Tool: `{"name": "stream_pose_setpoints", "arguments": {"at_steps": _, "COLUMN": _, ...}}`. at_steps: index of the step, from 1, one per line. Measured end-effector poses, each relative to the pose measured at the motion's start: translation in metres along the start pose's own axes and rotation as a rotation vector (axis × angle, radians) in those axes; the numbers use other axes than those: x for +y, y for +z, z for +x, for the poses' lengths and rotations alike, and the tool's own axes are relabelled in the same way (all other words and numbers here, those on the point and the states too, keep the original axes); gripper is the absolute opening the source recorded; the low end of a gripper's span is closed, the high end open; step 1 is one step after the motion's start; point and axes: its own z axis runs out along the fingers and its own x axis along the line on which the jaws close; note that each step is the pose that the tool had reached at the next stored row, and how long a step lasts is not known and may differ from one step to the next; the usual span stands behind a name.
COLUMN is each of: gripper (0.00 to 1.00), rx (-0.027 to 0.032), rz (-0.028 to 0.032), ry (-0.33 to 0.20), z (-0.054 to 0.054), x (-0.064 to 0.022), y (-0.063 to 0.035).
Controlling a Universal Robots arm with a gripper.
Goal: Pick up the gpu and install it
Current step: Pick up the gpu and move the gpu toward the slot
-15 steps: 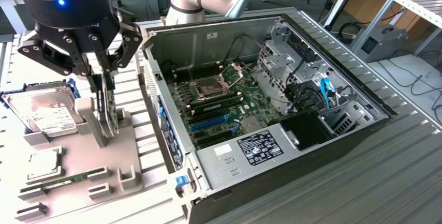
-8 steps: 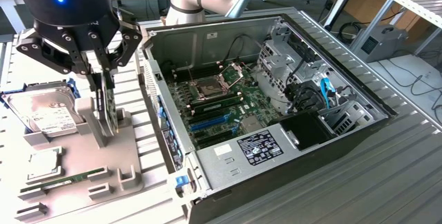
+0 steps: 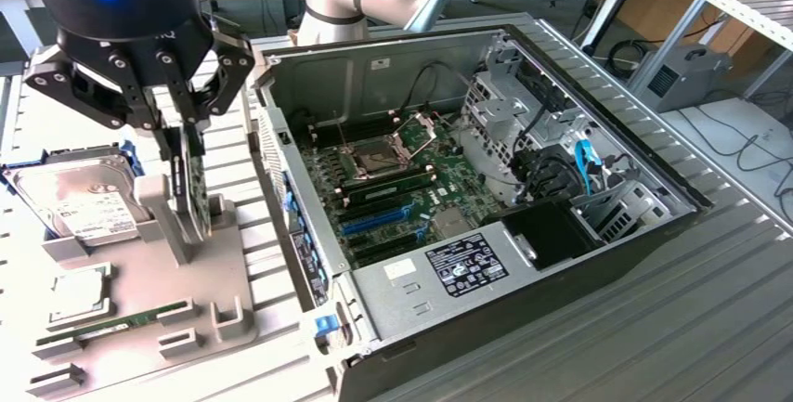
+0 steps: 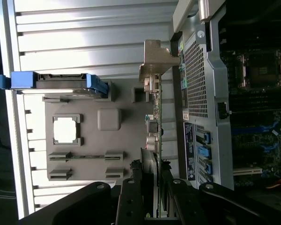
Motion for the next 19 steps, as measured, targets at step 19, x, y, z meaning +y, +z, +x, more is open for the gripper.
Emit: {"name": "stream_pose_setpoints", "arguments": {"at_steps": 19, "gripper": 0.26, "rx": 0.0001, "rz": 0.0001, "ry": 0.0, "z": -0.0001, "x": 0.0002, "y": -0.0049}}
